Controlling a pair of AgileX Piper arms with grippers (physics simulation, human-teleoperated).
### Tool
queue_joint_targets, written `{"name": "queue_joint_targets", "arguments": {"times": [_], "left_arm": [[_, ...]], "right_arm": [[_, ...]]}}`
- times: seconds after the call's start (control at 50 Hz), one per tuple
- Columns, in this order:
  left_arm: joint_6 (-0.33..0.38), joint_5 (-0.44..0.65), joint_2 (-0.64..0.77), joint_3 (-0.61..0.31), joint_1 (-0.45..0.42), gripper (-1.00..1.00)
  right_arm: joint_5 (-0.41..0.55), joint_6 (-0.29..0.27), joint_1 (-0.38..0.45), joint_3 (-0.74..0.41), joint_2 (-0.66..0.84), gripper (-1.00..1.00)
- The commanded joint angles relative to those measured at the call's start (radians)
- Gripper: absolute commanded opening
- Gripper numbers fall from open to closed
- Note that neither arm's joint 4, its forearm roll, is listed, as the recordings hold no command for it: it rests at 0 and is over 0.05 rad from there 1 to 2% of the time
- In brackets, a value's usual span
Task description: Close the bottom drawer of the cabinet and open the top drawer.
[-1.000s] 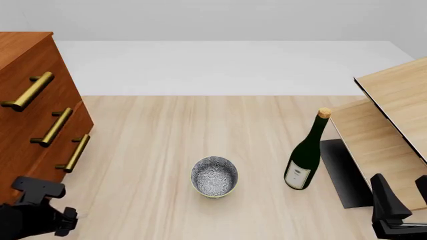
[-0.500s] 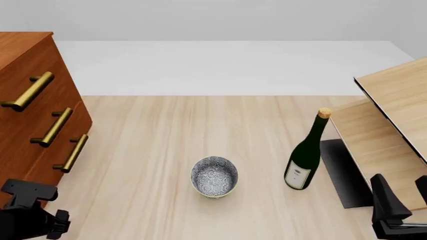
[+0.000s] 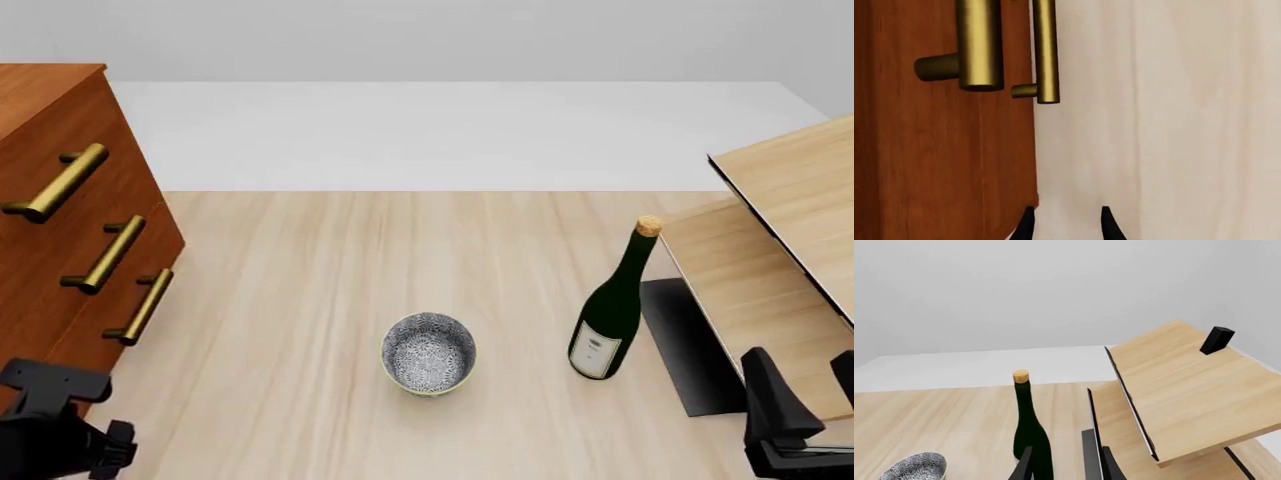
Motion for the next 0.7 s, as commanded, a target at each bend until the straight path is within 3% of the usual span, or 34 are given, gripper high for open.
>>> {"name": "queue_joint_targets", "arguments": {"times": [0.02,0.28,0.7], "left_arm": [[-0.04,0.012,0.004,-0.029,-0.03,1.0],[-0.159,0.085,0.017,-0.13,-0.175,1.0],[-0.242,0.119,0.073,-0.244,-0.344,1.0]], "right_arm": [[0.002,0.004,-0.002,-0.001,-0.001,1.0],[-0.003,0.008,-0.004,0.0,0.004,1.0],[-0.018,0.015,-0.008,-0.001,0.021,1.0]]}}
